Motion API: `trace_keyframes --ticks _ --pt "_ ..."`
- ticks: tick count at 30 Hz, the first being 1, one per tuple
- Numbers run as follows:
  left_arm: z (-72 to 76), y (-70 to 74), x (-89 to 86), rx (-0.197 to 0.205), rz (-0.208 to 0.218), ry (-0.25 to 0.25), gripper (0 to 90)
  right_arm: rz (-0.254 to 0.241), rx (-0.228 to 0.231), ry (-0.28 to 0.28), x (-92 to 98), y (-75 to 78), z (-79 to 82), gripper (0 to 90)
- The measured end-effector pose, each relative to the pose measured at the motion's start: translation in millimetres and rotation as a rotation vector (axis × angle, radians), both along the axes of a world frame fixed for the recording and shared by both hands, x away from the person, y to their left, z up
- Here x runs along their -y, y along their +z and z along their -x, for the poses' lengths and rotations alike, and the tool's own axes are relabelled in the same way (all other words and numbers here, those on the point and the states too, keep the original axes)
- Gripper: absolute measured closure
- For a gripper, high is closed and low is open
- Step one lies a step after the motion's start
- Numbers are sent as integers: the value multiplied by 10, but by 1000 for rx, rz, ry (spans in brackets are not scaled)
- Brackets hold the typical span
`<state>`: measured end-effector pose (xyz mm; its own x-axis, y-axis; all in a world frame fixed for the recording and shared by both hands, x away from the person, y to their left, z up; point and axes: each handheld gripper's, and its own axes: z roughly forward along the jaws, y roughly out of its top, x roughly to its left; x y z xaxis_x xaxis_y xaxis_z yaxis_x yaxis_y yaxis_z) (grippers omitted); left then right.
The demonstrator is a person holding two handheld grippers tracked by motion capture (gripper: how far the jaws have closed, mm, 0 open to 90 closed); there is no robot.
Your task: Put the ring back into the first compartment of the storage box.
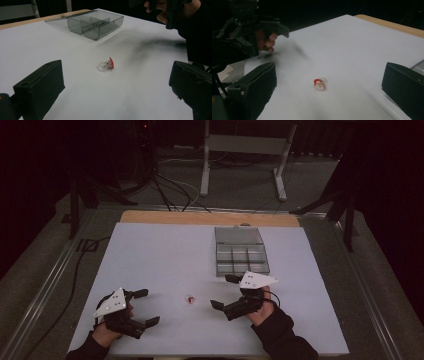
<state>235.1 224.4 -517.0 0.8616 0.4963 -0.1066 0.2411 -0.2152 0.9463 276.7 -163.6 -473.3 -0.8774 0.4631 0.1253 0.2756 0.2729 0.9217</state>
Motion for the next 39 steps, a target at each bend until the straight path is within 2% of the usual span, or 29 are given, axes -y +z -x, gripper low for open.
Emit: trace_keyframes --ticks 5,10,15,26,39 --pt "-2 1 0 -2 2 0 4 -11 -36 50 -120 -40 -32 0" --pt "5 4 3 0 3 0 4 12 -33 73 -240 -84 -49 0" --pt "1 1 1 -2 4 -2 4 35 -51 104 -357 -154 -71 0" --pt "4 4 -1 -1 5 -4 4 70 -129 109 -575 -335 -147 0" --pt "3 2 0 -2 3 -7 4 156 -144 73 -696 -460 -171 0"
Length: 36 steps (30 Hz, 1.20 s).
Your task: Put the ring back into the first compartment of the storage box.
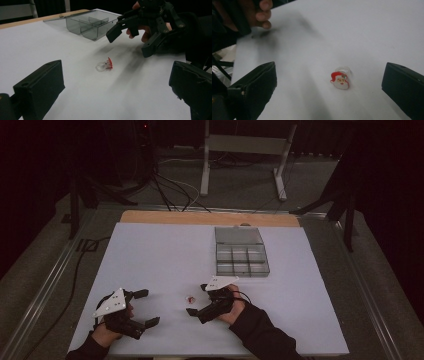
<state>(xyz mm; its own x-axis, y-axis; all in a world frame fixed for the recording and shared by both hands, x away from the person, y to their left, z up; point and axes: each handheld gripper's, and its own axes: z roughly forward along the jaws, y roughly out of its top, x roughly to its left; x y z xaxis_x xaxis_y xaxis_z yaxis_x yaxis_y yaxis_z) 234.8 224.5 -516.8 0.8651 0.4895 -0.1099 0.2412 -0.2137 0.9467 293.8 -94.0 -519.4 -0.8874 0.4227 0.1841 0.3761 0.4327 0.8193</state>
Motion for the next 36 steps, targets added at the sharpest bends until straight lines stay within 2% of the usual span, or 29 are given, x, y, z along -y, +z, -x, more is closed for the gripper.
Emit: trace_keyframes --ticks 3,4,12,14,16,21,23,25,27,36 --pt "-2 -1 0 -2 0 2 4 23 3 -7 -24 -21 0 41" --pt "0 -2 1 -2 0 1 5 30 -8 -7 -32 -27 0 43" --pt "-3 -1 -1 -1 1 2 4 92 0 -19 -109 -94 -16 84" --pt "-5 -2 -2 -3 -1 5 4 107 0 -30 -118 -107 -30 149" --pt "-2 -1 -4 -1 -1 4 4 112 -8 -31 -131 -115 -37 158" --pt "-4 -4 -2 -3 0 3 4 160 -1 -40 -184 -133 -38 253" --pt "-5 -4 -1 -3 1 1 4 172 9 -36 -196 -138 -39 270" --pt "-5 -5 2 -5 -1 5 4 203 27 -40 -235 -154 -48 330" --pt "-4 -2 -3 -2 -1 5 4 223 27 -42 -257 -163 -53 374" --pt "-5 -5 -1 -7 1 4 4 238 48 -43 -277 -154 -85 507"
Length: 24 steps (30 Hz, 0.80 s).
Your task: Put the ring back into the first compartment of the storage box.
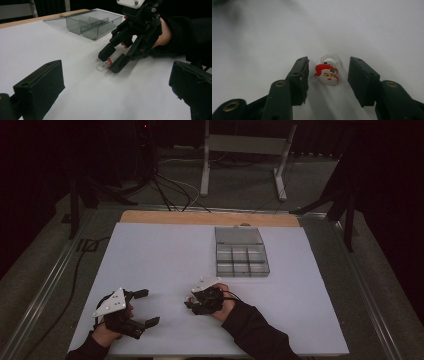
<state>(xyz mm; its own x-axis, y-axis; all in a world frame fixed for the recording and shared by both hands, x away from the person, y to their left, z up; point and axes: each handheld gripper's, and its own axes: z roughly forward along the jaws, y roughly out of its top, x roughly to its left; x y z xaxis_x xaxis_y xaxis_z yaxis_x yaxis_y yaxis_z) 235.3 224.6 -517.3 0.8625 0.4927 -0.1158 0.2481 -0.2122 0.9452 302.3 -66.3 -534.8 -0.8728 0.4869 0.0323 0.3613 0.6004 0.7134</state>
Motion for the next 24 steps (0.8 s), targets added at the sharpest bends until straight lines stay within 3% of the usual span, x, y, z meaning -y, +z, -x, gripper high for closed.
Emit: trace_keyframes --ticks 11,15,24 --pt "-2 -1 -5 -2 2 3 4 23 23 22 -23 9 0 648" --pt "-6 -2 -6 -4 2 4 4 37 62 42 -30 6 31 685" --pt "-5 -4 0 -4 -5 1 5 50 47 37 -50 22 33 717"
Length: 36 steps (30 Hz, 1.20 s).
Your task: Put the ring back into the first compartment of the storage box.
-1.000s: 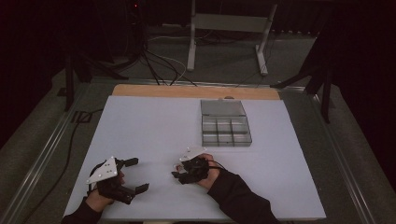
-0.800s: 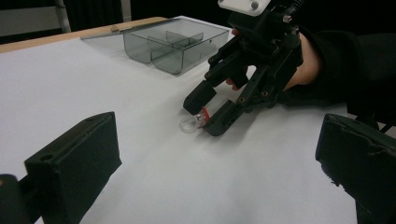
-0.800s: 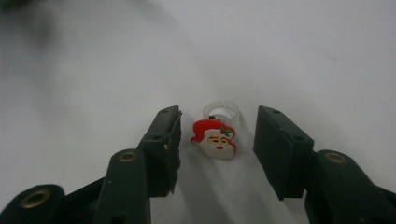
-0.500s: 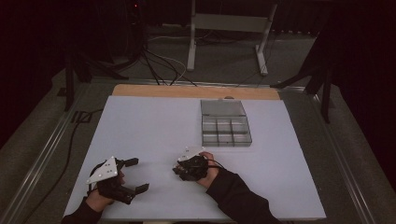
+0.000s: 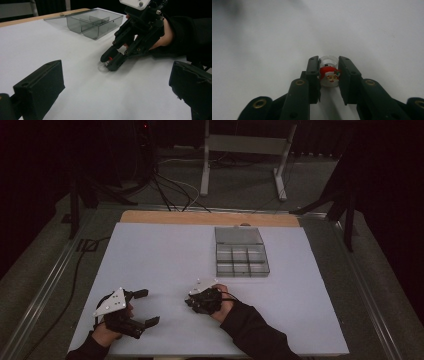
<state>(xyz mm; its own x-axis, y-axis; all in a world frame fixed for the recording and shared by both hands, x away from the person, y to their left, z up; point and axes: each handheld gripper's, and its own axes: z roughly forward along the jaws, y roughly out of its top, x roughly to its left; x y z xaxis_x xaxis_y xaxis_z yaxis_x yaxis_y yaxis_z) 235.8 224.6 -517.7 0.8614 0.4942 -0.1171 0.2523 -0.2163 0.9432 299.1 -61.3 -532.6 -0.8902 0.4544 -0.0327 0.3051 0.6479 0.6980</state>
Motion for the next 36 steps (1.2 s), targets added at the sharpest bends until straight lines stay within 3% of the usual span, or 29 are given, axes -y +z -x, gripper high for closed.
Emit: trace_keyframes --ticks 4,10,36 --pt "2 1 -1 1 5 4 5 -18 -39 -22 8 16 -20 722" --pt "0 -2 2 1 2 0 4 -20 -49 -25 23 77 -20 723" --pt "-6 -3 4 -6 5 2 5 -54 -45 -64 165 410 -64 724"
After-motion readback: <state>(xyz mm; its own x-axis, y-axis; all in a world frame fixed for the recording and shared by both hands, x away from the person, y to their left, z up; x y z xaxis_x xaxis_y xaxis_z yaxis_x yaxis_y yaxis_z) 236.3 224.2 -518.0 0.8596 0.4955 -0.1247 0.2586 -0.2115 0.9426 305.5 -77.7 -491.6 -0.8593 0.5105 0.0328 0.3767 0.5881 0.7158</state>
